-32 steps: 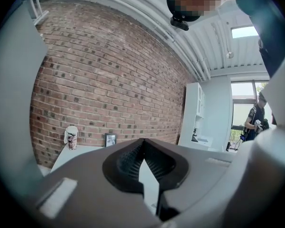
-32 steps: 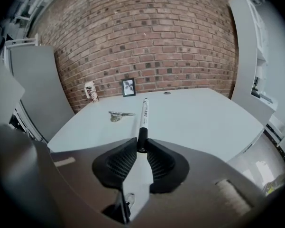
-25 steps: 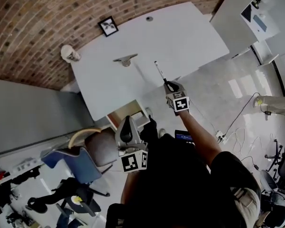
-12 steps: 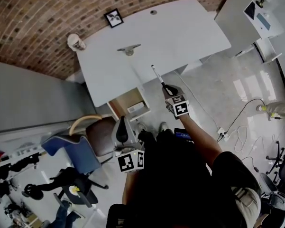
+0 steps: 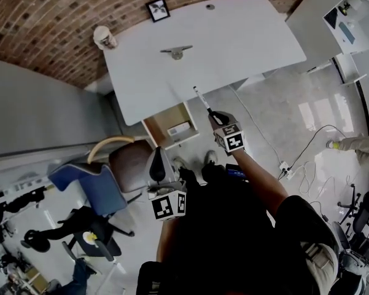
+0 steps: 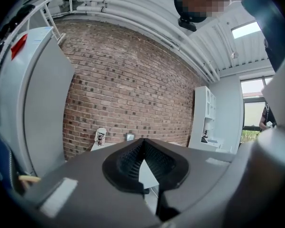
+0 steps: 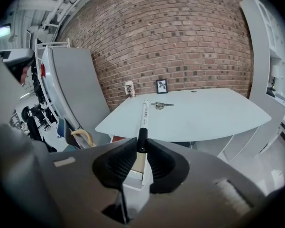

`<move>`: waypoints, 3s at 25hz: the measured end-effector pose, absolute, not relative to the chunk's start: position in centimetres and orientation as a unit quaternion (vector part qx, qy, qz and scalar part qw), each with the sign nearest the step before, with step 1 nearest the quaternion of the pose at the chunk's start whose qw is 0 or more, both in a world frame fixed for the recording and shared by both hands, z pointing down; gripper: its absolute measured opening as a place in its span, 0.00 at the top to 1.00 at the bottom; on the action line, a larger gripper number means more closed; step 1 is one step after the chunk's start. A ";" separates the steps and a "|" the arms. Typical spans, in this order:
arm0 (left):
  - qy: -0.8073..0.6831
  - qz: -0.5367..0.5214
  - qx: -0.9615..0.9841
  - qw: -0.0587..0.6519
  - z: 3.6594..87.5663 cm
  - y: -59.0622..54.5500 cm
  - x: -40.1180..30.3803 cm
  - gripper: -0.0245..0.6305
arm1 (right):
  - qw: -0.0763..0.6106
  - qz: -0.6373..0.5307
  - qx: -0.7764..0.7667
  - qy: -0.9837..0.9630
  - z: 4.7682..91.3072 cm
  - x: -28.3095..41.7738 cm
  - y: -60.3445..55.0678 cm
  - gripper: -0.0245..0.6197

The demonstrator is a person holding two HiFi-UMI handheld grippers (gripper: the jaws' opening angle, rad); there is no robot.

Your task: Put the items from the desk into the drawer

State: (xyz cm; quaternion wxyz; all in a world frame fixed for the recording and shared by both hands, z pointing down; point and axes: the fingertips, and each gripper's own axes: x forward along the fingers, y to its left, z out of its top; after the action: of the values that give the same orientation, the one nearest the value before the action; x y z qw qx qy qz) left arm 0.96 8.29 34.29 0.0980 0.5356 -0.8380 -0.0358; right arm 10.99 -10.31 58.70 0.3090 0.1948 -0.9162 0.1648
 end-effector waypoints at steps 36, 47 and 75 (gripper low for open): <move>-0.824 -0.045 0.532 0.190 49.1 10.7 -4.8 0.94 | 0.505 0.299 0.188 -0.788 83.5 7.9 0.0 0.85; -0.822 -0.042 0.525 0.217 53.4 10.9 -5.4 0.94 | 0.552 0.330 0.219 -0.734 89.9 8.8 -0.9 0.85; -0.826 -0.037 0.516 0.225 55.1 11.8 -7.3 0.94 | 0.579 0.339 0.241 -0.701 93.1 8.8 -1.9 0.80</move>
State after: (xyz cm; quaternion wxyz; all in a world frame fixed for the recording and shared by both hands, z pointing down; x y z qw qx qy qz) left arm -7.33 11.81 55.07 0.2250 0.5159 -0.8258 -0.0371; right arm 8.82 -1.87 93.09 0.5791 0.2410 -0.7011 0.3391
